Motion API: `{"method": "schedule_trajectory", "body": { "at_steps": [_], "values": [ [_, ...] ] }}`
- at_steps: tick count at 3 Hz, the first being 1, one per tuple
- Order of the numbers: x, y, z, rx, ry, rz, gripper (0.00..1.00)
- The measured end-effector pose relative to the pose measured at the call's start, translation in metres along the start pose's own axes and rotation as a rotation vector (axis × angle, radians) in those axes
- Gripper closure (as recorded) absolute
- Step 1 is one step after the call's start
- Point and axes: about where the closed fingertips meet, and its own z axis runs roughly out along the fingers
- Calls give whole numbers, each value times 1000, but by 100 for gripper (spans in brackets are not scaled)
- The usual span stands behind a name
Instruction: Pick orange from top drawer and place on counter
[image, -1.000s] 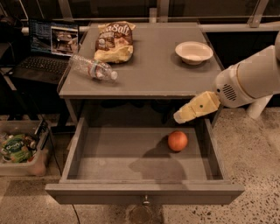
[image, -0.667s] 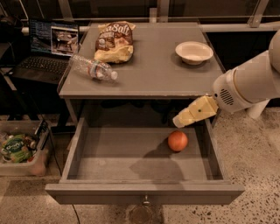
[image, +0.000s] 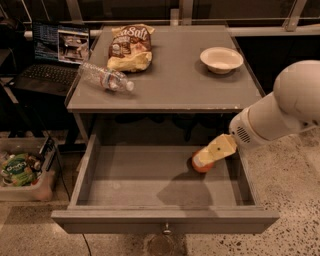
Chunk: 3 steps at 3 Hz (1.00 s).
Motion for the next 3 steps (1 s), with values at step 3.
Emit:
{"method": "schedule_trajectory", "body": {
  "at_steps": [3],
  "values": [
    [16, 9, 73, -421, -116, 64, 0]
  ]
}}
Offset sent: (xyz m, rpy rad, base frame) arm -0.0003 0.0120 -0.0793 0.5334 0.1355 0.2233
